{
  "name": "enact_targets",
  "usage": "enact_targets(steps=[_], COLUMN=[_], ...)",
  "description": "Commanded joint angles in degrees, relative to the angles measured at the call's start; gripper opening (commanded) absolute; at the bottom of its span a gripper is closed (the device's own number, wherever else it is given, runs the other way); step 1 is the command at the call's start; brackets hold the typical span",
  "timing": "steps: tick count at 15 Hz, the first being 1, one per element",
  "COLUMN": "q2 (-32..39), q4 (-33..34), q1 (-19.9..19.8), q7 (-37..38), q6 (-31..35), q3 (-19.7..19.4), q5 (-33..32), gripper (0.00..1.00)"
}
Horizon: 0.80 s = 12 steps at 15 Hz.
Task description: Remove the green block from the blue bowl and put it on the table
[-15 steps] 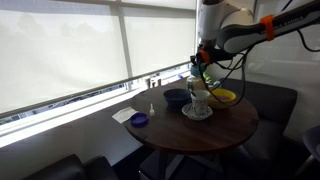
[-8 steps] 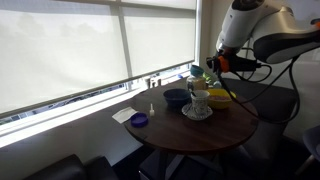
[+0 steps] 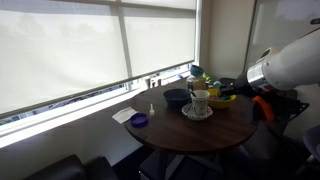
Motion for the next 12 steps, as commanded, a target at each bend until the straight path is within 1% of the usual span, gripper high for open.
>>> enact_targets(steps=[1, 3, 8, 9, 12], q2=[-1.0, -2.1, -2.4, -2.4, -0.3], q4=[-1.2, -2.4, -2.5, -2.5, -0.5], q1=[0.7, 1.3, 1.1, 1.1, -1.3], q7=[1.3, 2.3, 2.3, 2.3, 5.8], q6=[0.0, 0.0, 0.0, 0.0, -5.1], q3=[2.0, 3.1, 2.8, 2.8, 7.5], q5=[0.3, 0.2, 0.2, 0.2, -6.0], gripper=[0.33, 0.33, 0.33, 0.08, 0.08])
